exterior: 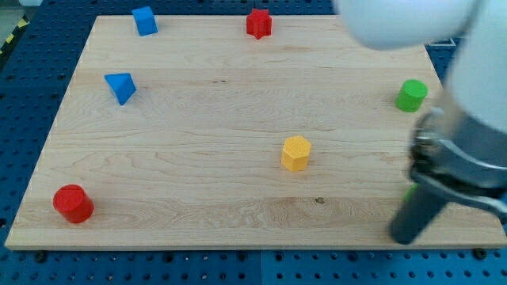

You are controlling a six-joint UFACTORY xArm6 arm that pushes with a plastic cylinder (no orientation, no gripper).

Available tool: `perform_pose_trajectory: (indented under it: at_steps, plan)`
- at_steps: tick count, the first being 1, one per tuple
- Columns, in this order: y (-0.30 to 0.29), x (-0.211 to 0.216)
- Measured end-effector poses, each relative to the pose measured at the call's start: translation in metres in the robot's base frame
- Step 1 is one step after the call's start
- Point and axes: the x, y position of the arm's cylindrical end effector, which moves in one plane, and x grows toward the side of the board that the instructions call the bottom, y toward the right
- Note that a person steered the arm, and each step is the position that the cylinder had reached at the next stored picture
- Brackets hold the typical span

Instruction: Move the green star parallel to hexagon

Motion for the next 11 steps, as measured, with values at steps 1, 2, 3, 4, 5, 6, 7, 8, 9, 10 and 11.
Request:
perform_pose_trajectory:
  at_steps: [1,2,3,4,5,6,7,8,9,10,11]
  plan:
    - [0.042,-0.004]
    - [0.037,-0.004]
    - [0.027,-0.013]
    - [0.022,-0.027]
    - [0.022,-0.044]
    - [0.022,-0.059]
    - [0.029,-0.059]
    - [0.068,-0.048]
    - [0.097,-0.062]
    - [0.104,-0.079]
    - [0.092,-0.079]
